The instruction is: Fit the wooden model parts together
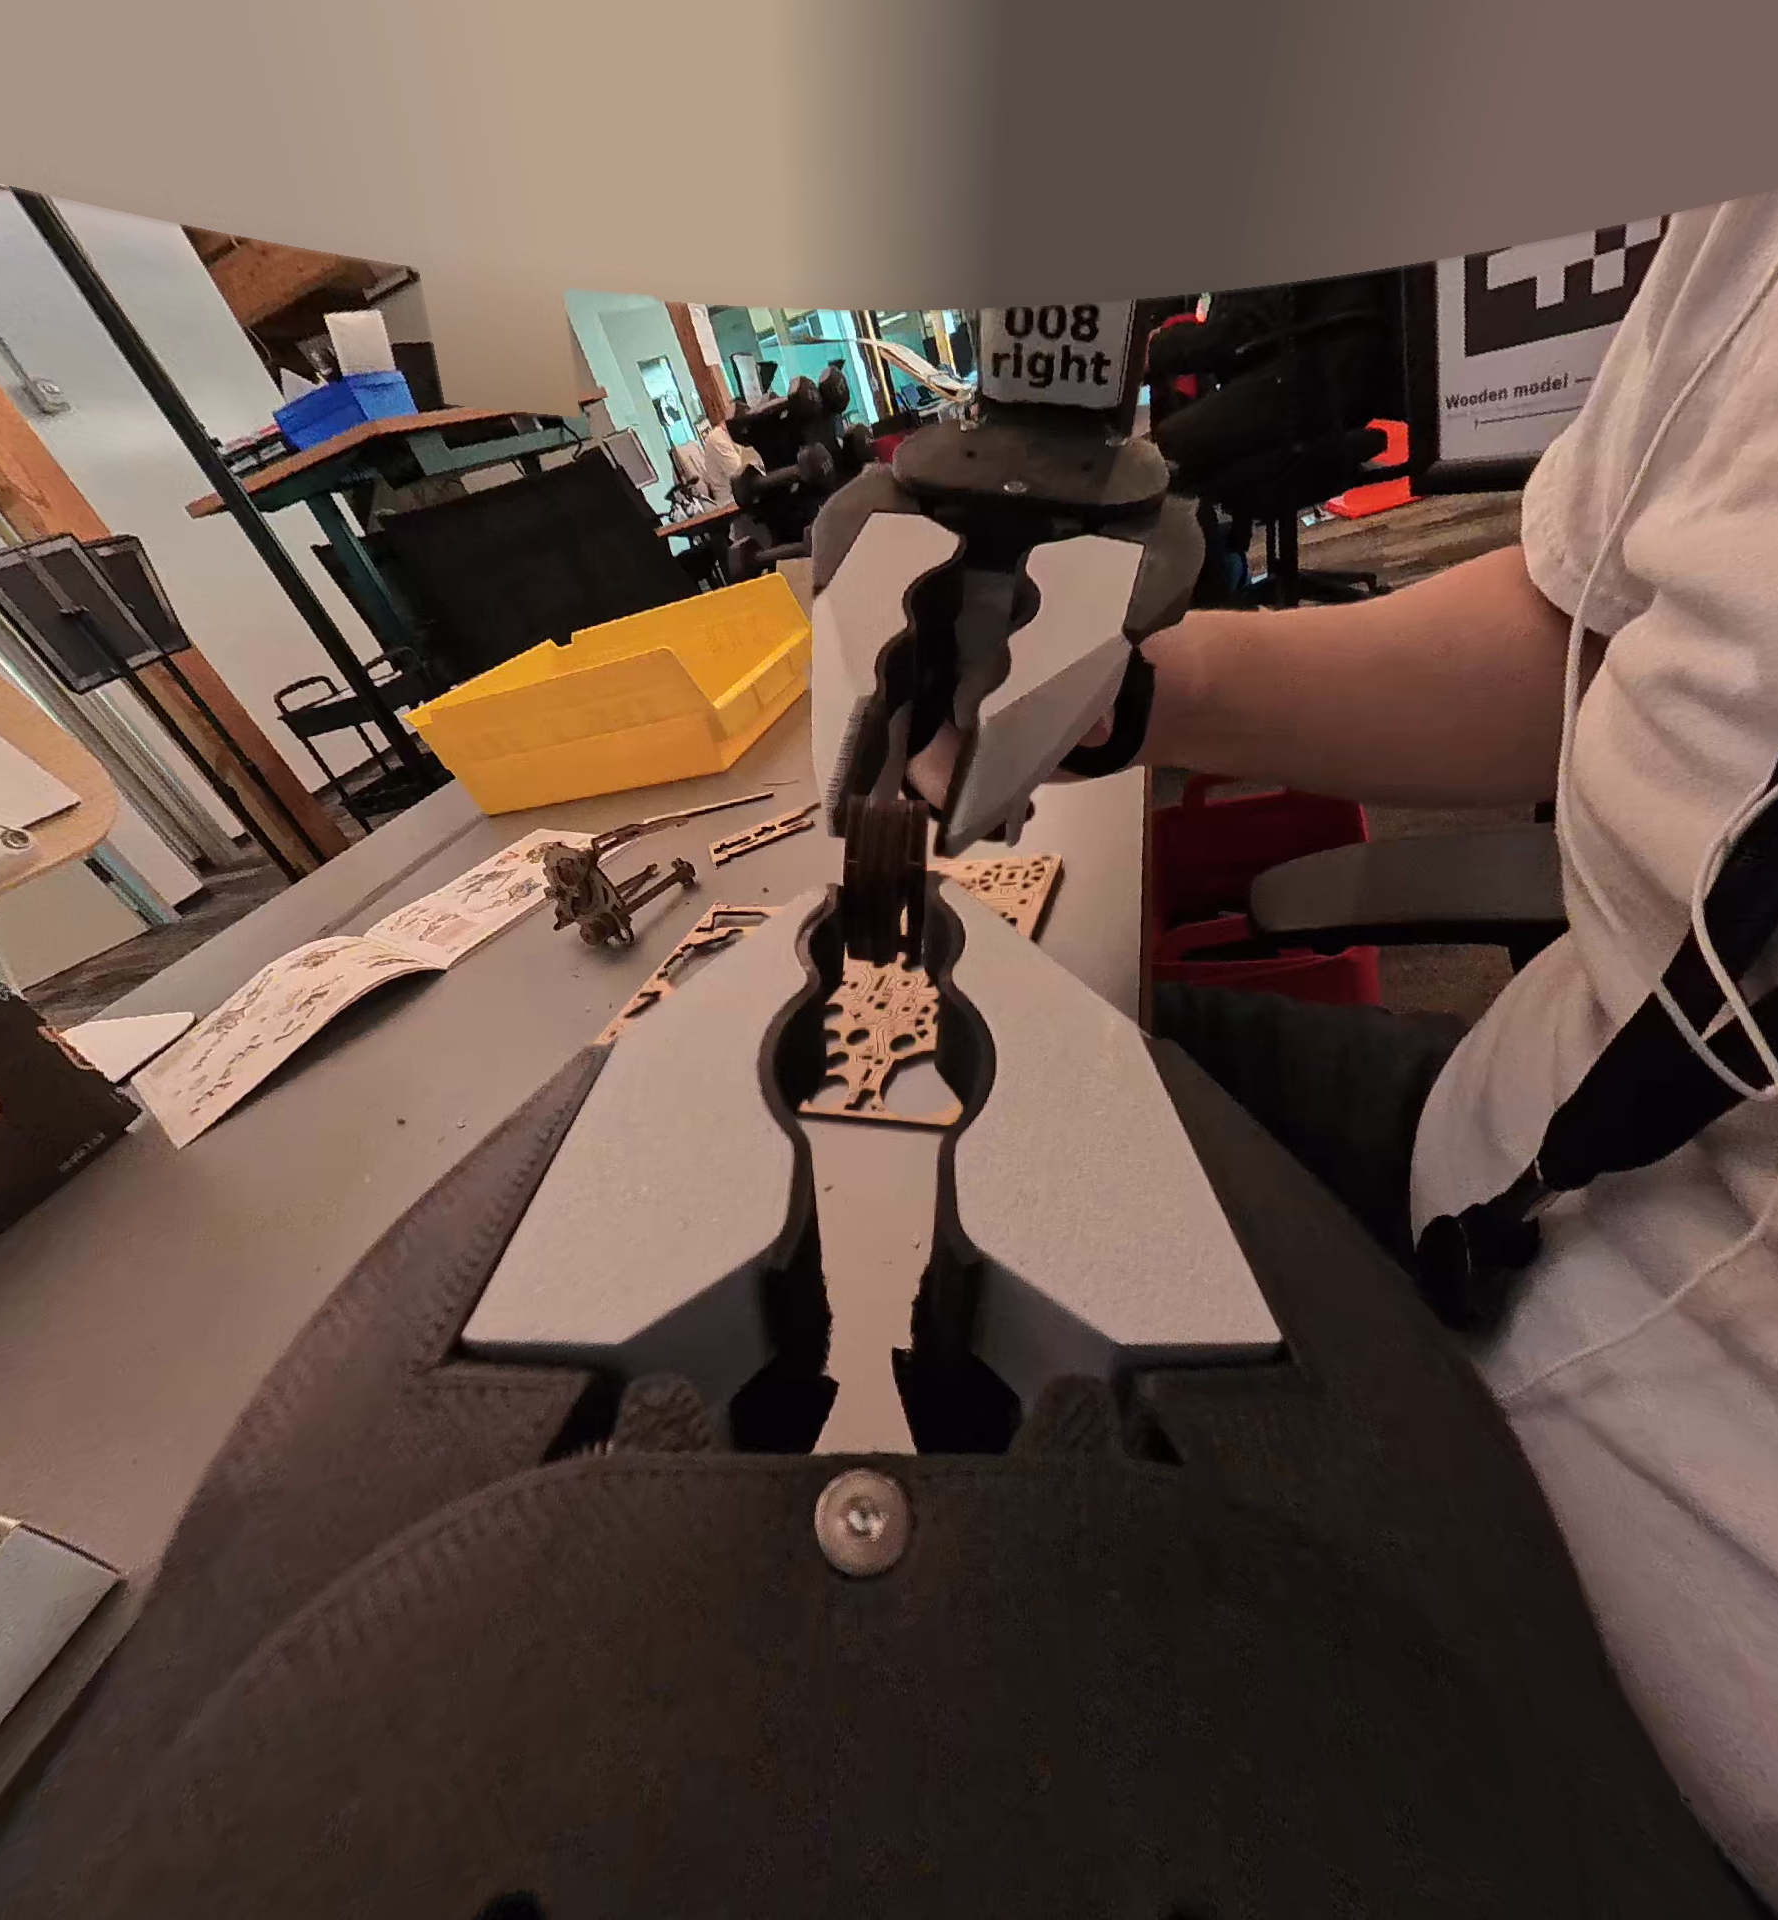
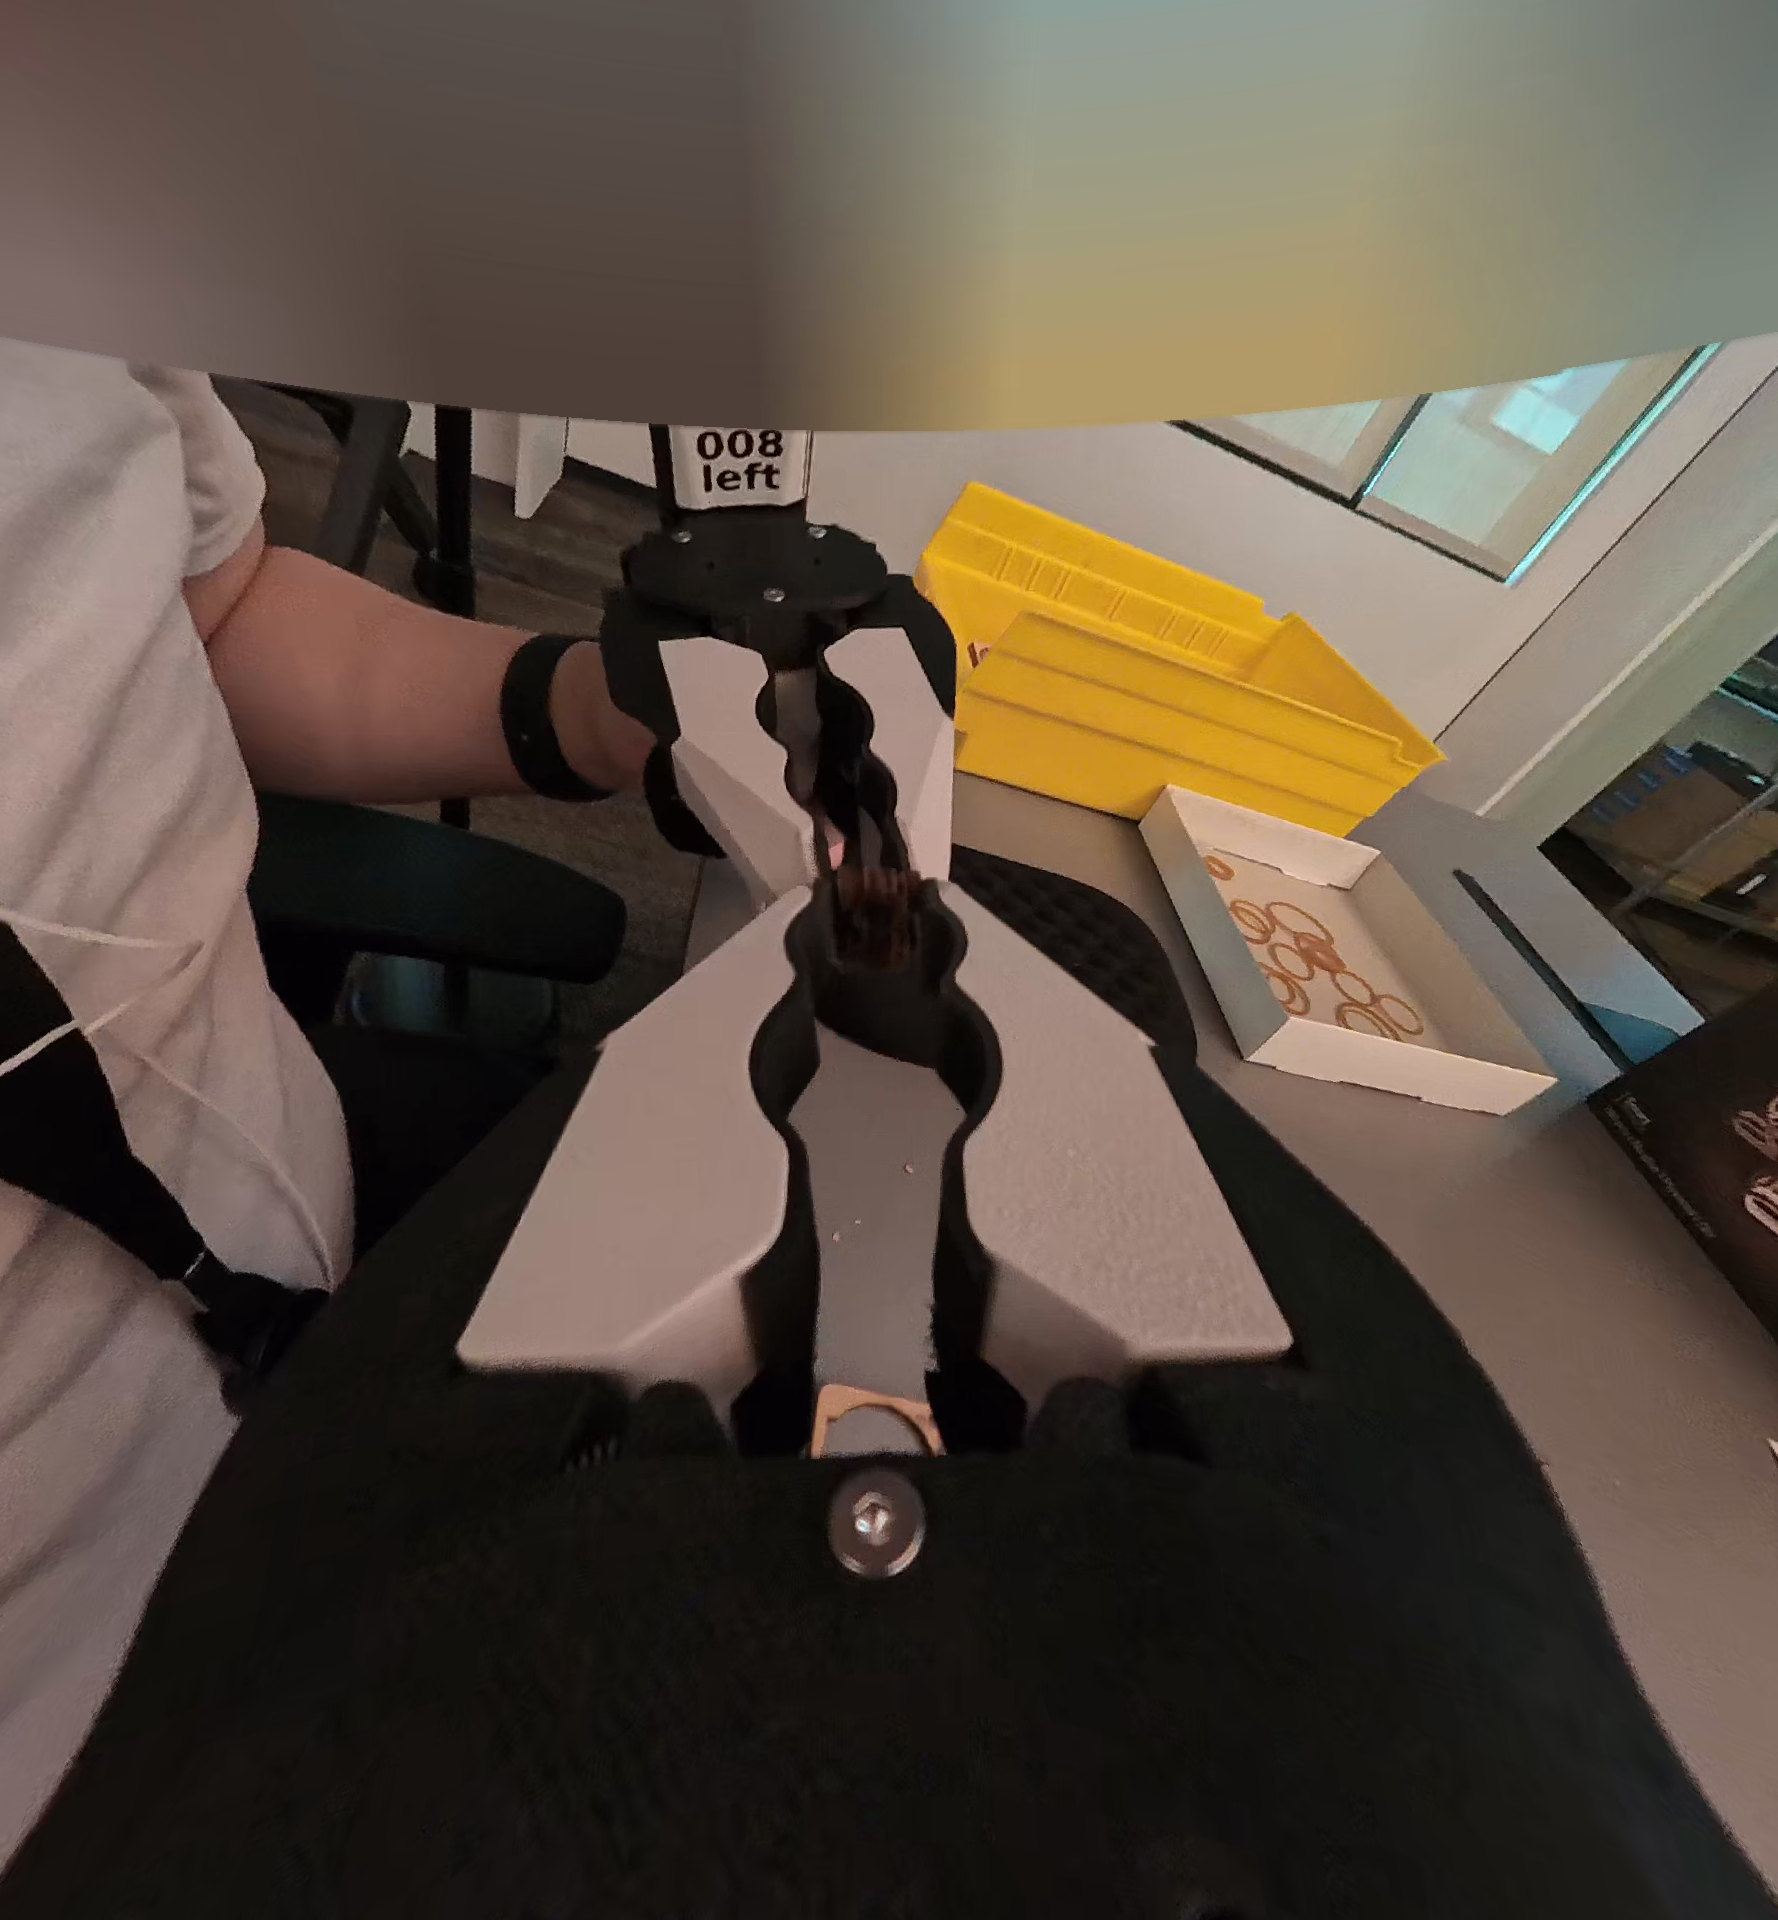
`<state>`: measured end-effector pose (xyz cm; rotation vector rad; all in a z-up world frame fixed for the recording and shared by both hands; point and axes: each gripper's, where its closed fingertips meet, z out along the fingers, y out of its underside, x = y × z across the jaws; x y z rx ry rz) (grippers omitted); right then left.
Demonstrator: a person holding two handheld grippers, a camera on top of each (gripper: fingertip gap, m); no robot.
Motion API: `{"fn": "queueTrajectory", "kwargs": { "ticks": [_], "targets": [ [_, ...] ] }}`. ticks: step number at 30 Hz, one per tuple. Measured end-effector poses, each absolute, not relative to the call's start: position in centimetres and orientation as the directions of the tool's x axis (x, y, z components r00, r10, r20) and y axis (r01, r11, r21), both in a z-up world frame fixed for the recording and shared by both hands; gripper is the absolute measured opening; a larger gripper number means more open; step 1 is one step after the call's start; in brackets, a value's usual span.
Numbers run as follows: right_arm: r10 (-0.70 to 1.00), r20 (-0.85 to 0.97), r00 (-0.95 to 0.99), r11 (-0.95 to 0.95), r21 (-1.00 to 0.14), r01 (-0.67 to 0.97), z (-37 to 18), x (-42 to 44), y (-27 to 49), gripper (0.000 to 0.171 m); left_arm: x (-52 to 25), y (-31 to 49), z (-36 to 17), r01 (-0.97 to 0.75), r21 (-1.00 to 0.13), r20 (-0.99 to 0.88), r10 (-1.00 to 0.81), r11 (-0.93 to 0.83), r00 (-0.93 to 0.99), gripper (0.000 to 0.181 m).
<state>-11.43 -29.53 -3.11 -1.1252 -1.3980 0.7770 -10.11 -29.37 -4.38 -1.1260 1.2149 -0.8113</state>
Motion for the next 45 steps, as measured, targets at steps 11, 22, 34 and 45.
{"fn": "queueTrajectory", "kwargs": {
  "ticks": [11,22,34,45],
  "targets": [
    [0.933,0.342,0.111,0.322,-0.933,0.163,-3.0,-11.2,-29.7,0.014,-9.5,-29.5,-4.6,-0.063,-0.968,-0.252,-0.946,0.244,0.203,0.013],
    [0.905,0.383,0.184,0.353,-0.919,0.174,-3.2,-11.3,-29.1,0.013,-9.6,-29.0,-4.8,-0.066,-0.974,-0.226,-0.949,0.217,0.22,0.013],
    [0.917,0.358,0.177,0.347,-0.934,0.089,-2.7,-11.7,-29.5,0.017,-9.7,-29.2,-4.2,-0.017,-0.975,-0.219,-0.948,0.221,0.233,0.012],
    [0.953,0.272,0.132,0.274,-0.962,0.0,-1.9,-11.8,-29.8,0.014,-9.2,-29.7,-3.7,0.035,-0.978,-0.195,-0.957,0.207,0.217,0.012]
  ]
}}
